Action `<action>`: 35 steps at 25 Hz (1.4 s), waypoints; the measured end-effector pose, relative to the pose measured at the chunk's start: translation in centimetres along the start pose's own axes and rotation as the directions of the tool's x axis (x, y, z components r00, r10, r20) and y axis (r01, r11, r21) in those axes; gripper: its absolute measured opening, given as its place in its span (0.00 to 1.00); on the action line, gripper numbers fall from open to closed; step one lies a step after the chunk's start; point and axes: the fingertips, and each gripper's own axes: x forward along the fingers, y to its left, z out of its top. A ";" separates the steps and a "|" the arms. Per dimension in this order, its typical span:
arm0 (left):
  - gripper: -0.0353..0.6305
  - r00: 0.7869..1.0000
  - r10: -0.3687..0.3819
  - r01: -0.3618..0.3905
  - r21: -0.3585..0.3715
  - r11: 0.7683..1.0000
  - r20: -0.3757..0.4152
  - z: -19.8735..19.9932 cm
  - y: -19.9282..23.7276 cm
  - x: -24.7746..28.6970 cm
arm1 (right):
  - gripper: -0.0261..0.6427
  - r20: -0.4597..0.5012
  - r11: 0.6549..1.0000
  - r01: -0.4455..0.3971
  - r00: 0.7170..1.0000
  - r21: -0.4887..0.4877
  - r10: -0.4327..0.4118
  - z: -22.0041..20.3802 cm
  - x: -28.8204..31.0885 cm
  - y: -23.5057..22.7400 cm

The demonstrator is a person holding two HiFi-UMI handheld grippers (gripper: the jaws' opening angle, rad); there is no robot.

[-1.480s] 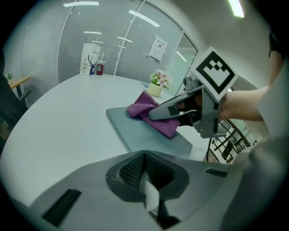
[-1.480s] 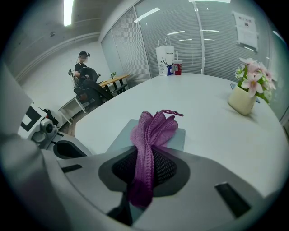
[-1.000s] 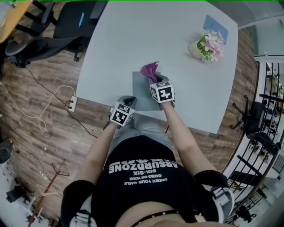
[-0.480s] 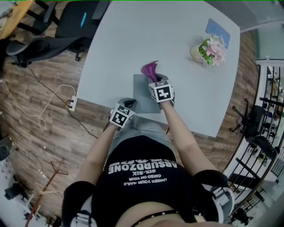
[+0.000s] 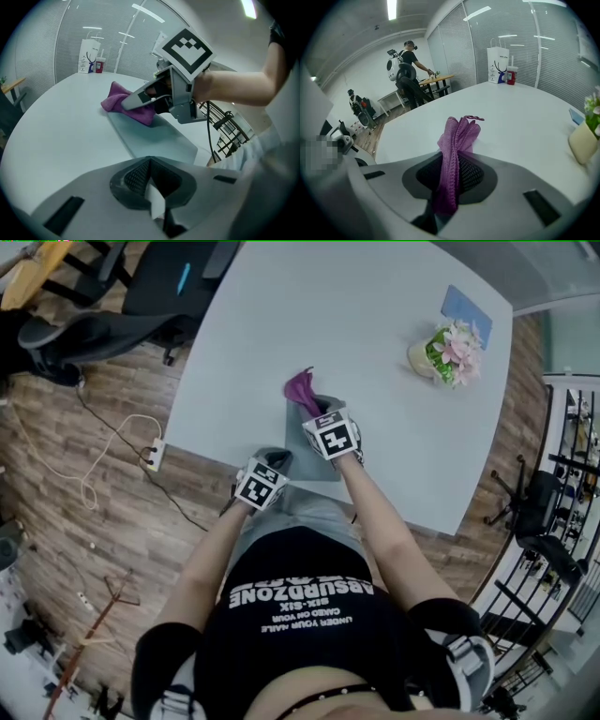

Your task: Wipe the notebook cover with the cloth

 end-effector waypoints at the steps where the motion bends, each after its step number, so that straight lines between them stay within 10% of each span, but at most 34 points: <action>1: 0.08 1.000 -0.003 0.003 0.003 1.000 -0.003 0.0 0.0 0.0 | 0.16 -0.002 1.000 -0.010 1.000 -0.017 0.010 0.1 0.1 0.3; 9: 0.08 1.000 0.004 -0.004 0.001 1.000 0.003 -0.1 0.2 -0.1 | 0.16 -0.052 0.895 -0.094 0.996 -0.436 0.079 -0.2 0.1 2.2; 18: 0.08 0.999 0.004 0.002 -0.184 0.983 0.034 -0.3 0.7 -0.3 | 0.16 -0.061 0.885 -0.106 0.994 -0.452 0.088 -0.8 -0.3 3.2; 35: 0.08 0.993 0.061 -0.041 -0.189 0.981 0.103 -1.5 -0.3 -1.5 | 0.16 -0.034 0.883 -0.083 0.997 -0.463 0.076 -3.4 -1.8 5.7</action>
